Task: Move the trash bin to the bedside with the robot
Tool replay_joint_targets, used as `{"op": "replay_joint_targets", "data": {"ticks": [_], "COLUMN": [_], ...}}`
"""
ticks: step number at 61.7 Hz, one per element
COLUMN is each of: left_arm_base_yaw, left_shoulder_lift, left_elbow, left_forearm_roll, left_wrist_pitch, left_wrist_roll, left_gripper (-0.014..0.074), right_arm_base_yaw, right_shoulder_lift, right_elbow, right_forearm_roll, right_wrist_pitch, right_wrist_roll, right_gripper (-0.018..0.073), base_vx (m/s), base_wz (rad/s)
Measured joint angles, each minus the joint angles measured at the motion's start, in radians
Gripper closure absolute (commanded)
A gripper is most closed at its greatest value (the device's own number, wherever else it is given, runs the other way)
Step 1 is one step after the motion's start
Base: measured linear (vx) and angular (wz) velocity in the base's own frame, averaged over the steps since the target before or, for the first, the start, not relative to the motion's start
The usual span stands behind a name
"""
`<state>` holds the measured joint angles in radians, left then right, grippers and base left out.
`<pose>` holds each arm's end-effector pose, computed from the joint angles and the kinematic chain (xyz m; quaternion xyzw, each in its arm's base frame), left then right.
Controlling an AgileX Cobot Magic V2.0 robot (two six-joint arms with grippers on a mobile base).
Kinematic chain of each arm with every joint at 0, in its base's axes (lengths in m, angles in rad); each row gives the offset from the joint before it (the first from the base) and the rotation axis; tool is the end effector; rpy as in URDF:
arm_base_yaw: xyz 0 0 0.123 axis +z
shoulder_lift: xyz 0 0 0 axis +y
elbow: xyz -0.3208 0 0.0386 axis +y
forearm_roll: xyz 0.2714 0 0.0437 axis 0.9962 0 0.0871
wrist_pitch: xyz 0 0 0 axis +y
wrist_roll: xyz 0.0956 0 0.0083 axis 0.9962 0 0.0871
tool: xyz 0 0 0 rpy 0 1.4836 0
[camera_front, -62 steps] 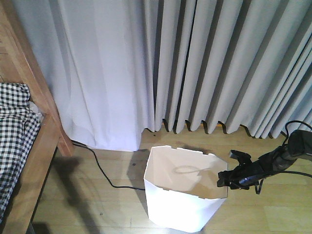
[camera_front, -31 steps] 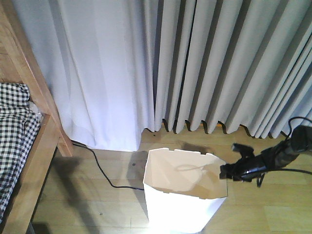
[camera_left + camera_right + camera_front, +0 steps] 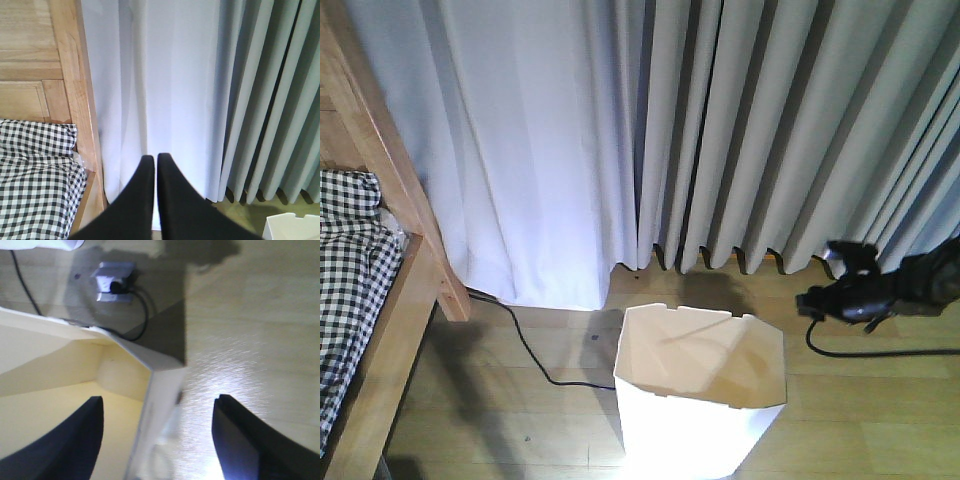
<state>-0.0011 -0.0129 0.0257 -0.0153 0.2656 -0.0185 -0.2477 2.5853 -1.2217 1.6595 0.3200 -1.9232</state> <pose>0.0449 -0.0004 0.1794 -0.0111 0.7713 -0.0125 0.6363 0.4150 -0.0739 -0.0834 -0.0311 0.9743 0.1117 0.1933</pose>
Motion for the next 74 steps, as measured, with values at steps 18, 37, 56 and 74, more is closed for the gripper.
{"op": "replay_joint_targets", "data": {"ticks": [18, 37, 56, 74], "left_arm_base_yaw": [0.000, 0.000, 0.000, 0.000], "left_shoulder_lift": [0.000, 0.000, 0.000, 0.000], "left_elbow": [0.000, 0.000, 0.000, 0.000], "left_forearm_roll": [0.000, 0.000, 0.000, 0.000], "left_wrist_pitch": [0.000, 0.000, 0.000, 0.000], "left_wrist_roll": [0.000, 0.000, 0.000, 0.000], "left_gripper": [0.0603, 0.0603, 0.0603, 0.0603], "right_arm_base_yaw": [0.102, 0.162, 0.162, 0.162], "right_shoulder_lift": [-0.403, -0.851, -1.381, -1.891], "right_elbow": [0.236, 0.446, 0.648, 0.824], "right_forearm_roll": [-0.008, 0.063, 0.082, 0.082], "right_wrist_pitch": [-0.284, -0.308, -0.320, -0.320], "right_wrist_roll": [-0.021, -0.023, -0.023, 0.003], "right_gripper": [0.0101, 0.0101, 0.0101, 0.0101], "base_vx": [0.00, 0.00, 0.00, 0.00], "base_wz": [0.00, 0.00, 0.00, 0.00]}}
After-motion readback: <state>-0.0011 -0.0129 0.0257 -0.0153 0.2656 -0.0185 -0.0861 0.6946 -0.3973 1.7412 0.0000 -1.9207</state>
